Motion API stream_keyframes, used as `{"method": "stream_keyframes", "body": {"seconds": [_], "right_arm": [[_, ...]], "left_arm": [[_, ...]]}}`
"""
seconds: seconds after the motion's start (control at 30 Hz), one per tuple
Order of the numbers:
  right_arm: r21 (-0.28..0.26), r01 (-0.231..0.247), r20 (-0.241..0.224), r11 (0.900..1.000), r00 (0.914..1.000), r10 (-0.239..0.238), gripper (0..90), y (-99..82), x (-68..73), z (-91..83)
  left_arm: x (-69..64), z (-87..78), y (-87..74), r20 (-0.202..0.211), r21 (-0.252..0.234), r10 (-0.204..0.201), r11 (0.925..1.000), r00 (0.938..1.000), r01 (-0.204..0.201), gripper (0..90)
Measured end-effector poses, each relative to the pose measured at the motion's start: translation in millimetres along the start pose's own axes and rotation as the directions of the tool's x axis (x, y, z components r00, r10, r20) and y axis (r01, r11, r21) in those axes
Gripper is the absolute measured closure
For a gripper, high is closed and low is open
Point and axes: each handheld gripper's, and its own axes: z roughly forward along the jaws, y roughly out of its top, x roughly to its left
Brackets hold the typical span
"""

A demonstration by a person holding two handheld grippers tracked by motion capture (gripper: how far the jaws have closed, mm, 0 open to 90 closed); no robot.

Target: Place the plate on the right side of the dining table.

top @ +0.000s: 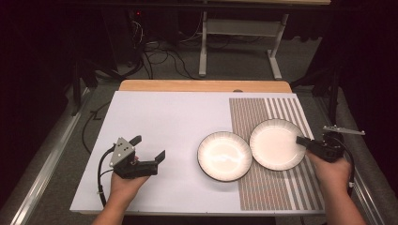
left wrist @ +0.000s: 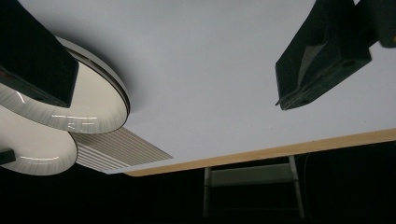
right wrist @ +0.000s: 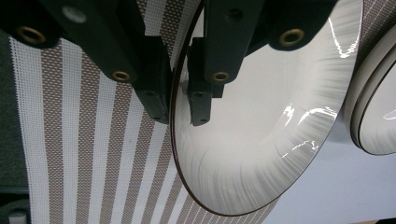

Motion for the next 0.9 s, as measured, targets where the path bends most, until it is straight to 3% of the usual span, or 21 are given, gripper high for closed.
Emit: {"method": "stream_keyframes", "body": {"seconds": [0.33,0.5,0.67,0.8,0.87,0.9], "right_arm": [[0.009,-0.023,0.016,0.9997,0.9996,0.023,81.1,-2.7,-4.6,6.1],[0.033,-0.071,0.025,0.9969,0.9972,0.071,78.8,-8.9,-11.3,13.7],[0.045,-0.075,0.044,0.9961,0.9963,0.073,77.4,-10.2,-11.5,17.2],[0.06,-0.028,0.111,0.9978,0.9936,0.021,71.3,-11.6,-8.0,19.8],[0.051,-0.009,0.108,0.9987,0.9941,0.003,67.5,-12.1,-6.6,18.3],[0.028,0.032,0.133,0.9991,0.9905,-0.035,63.3,-11.6,-2.7,12.9]], "left_arm": [[4.9,0.2,-0.5,0.0,0.009,-0.018,0.9998,0.9998,0.018,0.2],[4.4,2.0,-1.2,0.009,0.016,-0.02,0.9997,0.9998,0.02,0.2],[4.4,2.3,-1.1,0.018,0.018,-0.017,0.9997,0.9997,0.017,0.2],[5.3,2.7,-1.5,0.021,0.025,-0.014,0.9996,0.9997,0.014,0.2],[5.3,2.4,-1.5,0.023,0.025,-0.013,0.9996,0.9997,0.012,0.2],[4.9,2.1,-1.7,0.023,0.028,-0.006,0.9996,0.9997,0.005,0.2]]}}
